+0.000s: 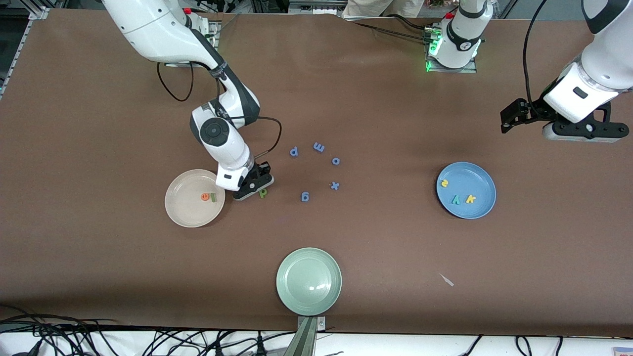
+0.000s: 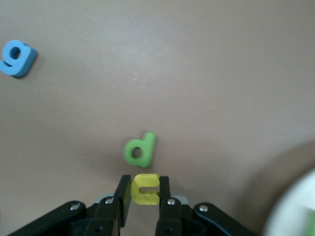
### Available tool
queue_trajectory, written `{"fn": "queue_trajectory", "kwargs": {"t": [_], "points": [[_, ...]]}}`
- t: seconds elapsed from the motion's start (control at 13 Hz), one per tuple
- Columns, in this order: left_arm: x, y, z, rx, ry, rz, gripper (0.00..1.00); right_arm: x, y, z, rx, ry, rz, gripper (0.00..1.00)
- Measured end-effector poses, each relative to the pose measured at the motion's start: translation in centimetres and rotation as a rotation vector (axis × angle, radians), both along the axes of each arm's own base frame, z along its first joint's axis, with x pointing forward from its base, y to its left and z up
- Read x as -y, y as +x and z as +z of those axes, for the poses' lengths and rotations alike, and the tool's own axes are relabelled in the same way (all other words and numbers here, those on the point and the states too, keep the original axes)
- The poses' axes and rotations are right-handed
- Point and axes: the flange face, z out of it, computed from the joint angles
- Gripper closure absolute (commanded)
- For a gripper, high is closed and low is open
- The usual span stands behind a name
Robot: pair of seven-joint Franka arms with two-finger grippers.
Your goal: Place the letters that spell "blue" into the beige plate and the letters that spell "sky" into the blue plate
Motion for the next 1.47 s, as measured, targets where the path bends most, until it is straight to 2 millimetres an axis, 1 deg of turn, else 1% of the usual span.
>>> {"fn": "queue_trajectory", "kwargs": {"t": [0.15,0.23,0.31,0.39,0.46,0.54,0.62,0.69,0.85,0.93,1.0,1.16,1.31,1.39,1.47], "points": [[-0.8,0.2,0.2,-0.001,-0.001,0.015,0.0,3.1,2.2,2.6,0.008,-0.046,0.05,0.85],[-1.1,0.2,0.3,-0.001,-0.001,0.019,0.0,5.3,3.2,3.3,0.015,-0.07,0.081,0.83],[-1.2,0.2,0.4,-0.002,-0.001,0.021,0.0,7.4,4.0,3.5,0.021,-0.091,0.111,0.79],[-1.3,0.2,0.4,-0.005,-0.001,0.023,0.0,9.3,4.7,3.4,0.022,-0.11,0.138,0.7],[-1.3,0.2,0.5,-0.008,-0.001,0.024,0.0,11.0,5.1,3.3,0.019,-0.124,0.148,0.51],[-1.4,0.1,0.6,-0.008,-0.001,0.025,0.0,12.2,5.3,3.0,0.012,-0.132,0.147,0.33],[-1.4,0.1,0.8,-0.012,0.0,0.025,0.0,12.8,5.3,2.5,0.001,-0.131,0.136,0.3],[-1.4,0.0,0.9,-0.017,0.0,0.025,0.0,13.0,5.1,2.2,-0.008,-0.121,0.121,0.3],[-1.0,-0.3,1.3,-0.036,0.002,0.019,0.0,12.6,5.0,2.1,-0.016,-0.09,0.086,0.3],[-0.7,-0.6,1.6,-0.055,0.004,0.019,0.0,12.0,4.9,2.2,-0.017,-0.078,0.064,0.3],[-0.6,-0.8,1.8,-0.065,0.006,0.023,0.0,10.7,4.7,2.4,-0.016,-0.061,0.033,0.3],[-0.5,-0.7,2.1,-0.058,0.005,0.026,0.0,6.4,4.4,2.4,-0.015,-0.021,-0.043,0.3],[-0.4,-0.2,2.1,-0.051,0.002,0.026,0.0,2.1,4.1,1.8,-0.015,0.004,-0.097,0.3],[-0.4,0.0,2.2,-0.048,0.001,0.025,0.0,0.6,4.0,1.2,-0.018,0.009,-0.125,0.3],[-0.3,0.1,2.4,-0.045,0.0,0.024,0.0,-0.4,3.9,0.6,-0.023,0.012,-0.149,0.3]]}}
